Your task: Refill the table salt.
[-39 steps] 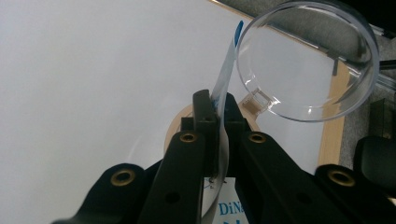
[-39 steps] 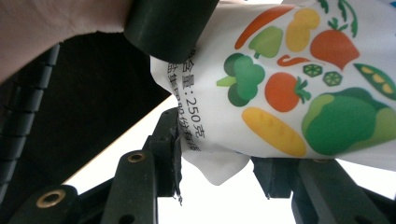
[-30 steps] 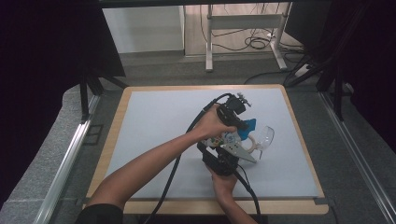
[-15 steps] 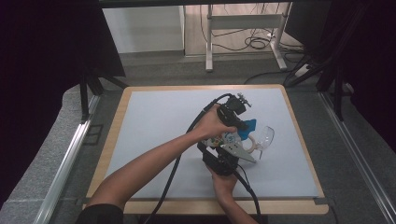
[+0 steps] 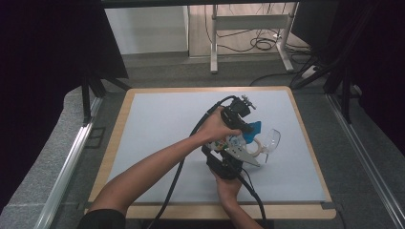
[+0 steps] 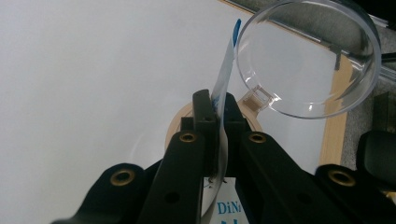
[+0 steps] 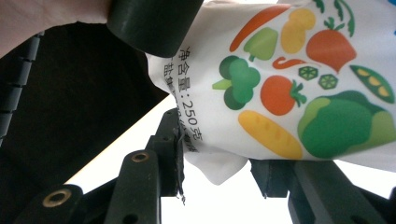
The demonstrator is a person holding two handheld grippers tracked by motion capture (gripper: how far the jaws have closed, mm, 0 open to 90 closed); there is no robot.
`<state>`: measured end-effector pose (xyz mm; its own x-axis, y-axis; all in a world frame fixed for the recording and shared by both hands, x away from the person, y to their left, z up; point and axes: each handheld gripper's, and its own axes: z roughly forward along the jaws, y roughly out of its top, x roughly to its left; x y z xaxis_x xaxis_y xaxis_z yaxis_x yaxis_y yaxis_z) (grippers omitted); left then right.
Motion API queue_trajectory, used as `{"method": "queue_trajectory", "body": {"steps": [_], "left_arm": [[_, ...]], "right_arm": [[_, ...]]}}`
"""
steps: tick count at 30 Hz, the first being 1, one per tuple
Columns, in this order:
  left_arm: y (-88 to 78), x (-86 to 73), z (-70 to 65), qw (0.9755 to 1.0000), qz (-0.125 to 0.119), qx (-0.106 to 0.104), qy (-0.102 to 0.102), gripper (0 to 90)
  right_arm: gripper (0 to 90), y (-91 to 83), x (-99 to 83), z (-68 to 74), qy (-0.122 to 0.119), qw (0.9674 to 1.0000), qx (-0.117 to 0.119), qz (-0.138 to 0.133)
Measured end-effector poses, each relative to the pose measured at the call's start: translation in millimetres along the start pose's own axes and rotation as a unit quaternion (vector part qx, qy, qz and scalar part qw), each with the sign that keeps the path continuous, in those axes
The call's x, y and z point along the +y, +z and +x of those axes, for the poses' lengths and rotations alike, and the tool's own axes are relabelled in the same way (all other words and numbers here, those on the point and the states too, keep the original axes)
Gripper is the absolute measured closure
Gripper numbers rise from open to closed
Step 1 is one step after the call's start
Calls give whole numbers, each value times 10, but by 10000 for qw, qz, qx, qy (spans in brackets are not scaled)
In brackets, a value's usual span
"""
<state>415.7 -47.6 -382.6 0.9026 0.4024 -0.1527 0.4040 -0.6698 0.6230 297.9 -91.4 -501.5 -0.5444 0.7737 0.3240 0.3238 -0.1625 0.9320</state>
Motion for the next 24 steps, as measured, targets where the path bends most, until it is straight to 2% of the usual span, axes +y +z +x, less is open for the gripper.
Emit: {"method": "queue_trajectory", "body": {"steps": [4,6,11,24], "left_arm": [[5,2,-1,10000,2,10,49,895],[11,3,-6,10000,8,15,52,895],[21,13,-16,10000,21,45,84,894],[17,15,-12,9999,17,35,93,894]], "right_arm": [[602,0,5,-5,114,9999,34,-6],[606,-1,16,-6,293,9995,70,-31],[612,9,31,-9,537,9984,130,-119],[615,11,29,-8,541,9984,117,-127]]}}
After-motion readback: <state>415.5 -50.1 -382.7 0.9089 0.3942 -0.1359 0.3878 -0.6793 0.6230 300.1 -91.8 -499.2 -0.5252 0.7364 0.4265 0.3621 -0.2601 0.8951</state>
